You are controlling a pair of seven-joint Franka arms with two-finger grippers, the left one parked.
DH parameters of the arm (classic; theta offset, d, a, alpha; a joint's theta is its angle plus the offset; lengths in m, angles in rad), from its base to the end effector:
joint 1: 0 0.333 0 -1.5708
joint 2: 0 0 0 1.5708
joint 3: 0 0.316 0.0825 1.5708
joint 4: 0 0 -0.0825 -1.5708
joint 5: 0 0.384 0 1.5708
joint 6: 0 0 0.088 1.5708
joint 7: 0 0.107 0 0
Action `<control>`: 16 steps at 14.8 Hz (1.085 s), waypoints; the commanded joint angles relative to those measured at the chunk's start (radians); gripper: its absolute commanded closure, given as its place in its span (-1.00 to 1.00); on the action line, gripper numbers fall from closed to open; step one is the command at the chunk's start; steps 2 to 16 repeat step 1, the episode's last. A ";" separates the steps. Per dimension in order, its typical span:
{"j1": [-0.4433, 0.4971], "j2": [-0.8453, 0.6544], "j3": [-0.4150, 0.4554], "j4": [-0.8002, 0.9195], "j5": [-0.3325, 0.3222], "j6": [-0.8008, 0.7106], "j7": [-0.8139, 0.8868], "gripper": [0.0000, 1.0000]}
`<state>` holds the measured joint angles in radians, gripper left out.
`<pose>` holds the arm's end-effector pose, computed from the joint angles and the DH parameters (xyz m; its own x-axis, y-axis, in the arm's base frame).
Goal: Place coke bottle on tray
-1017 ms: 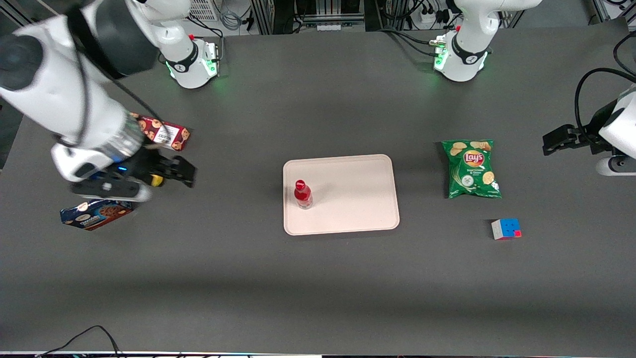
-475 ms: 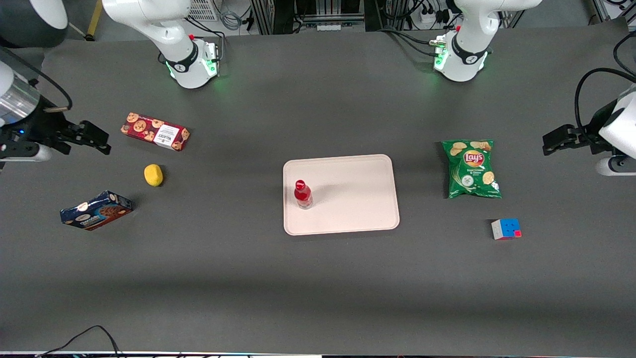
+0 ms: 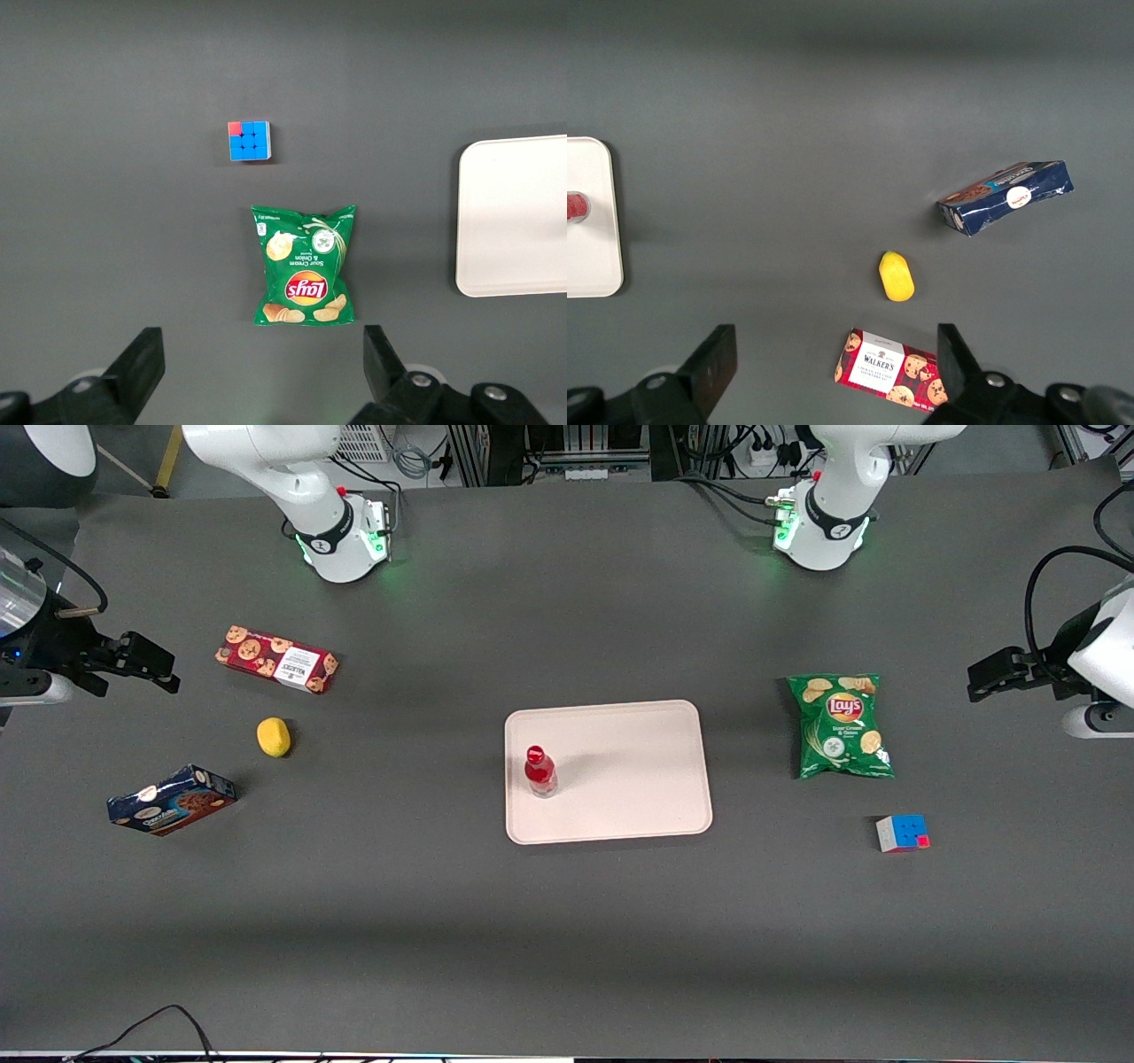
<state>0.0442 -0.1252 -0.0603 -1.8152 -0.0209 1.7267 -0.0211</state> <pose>0.5253 -0.0121 0.5893 0.9993 0.0085 0.0362 0.0079 -0.9999 0.0140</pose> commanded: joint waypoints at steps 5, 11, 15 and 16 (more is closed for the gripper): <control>0.013 -0.011 -0.006 0.008 0.025 -0.007 -0.026 -1.00; 0.013 -0.011 -0.006 0.008 0.025 -0.007 -0.026 -1.00; 0.013 -0.011 -0.006 0.008 0.025 -0.007 -0.026 -1.00; 0.013 -0.011 -0.006 0.008 0.025 -0.007 -0.026 -1.00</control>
